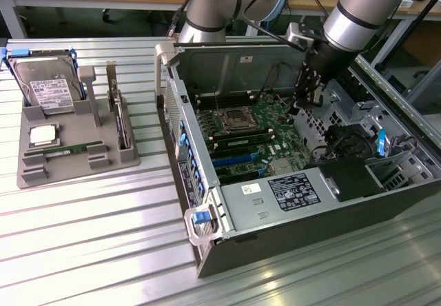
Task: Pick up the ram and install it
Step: 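Press down the ram until it locks into place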
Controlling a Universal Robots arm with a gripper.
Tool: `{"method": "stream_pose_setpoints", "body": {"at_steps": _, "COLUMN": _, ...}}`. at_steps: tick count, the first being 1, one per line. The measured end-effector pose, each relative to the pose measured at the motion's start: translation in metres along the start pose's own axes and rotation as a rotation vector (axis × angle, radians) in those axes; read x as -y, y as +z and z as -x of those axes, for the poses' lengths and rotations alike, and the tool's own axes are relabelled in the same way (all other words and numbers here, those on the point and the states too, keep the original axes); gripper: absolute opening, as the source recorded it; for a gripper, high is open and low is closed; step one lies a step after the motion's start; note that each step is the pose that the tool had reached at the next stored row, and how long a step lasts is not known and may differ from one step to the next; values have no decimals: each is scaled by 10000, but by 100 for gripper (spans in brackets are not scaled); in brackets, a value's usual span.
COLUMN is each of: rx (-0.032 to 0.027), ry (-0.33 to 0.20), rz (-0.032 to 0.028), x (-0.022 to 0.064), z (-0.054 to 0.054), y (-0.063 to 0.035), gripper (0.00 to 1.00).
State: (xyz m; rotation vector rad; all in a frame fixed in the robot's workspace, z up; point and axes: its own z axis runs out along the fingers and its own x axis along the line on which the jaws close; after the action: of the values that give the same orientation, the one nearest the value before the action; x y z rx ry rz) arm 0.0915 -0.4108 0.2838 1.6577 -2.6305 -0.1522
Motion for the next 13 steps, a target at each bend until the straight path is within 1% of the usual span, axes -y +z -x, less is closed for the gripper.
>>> {"method": "stream_pose_setpoints", "body": {"at_steps": 5, "rx": 65, "ry": 742, "rz": -24, "x": 0, "z": 0, "y": 2, "gripper": 10}}
{"method": "stream_pose_setpoints", "body": {"at_steps": 7, "rx": 105, "ry": 1170, "rz": -37, "x": 0, "z": 0, "y": 4, "gripper": 10}}
{"method": "stream_pose_setpoints", "body": {"at_steps": 8, "rx": 113, "ry": 1248, "rz": -40, "x": 0, "z": 0, "y": 4, "gripper": 10}}
{"method": "stream_pose_setpoints", "body": {"at_steps": 12, "rx": 172, "ry": 1881, "rz": -58, "x": 1, "z": 0, "y": 6, "gripper": 10}}
{"method": "stream_pose_setpoints", "body": {"at_steps": 13, "rx": 198, "ry": 2154, "rz": -66, "x": 1, "z": 0, "y": 7, "gripper": 10}}
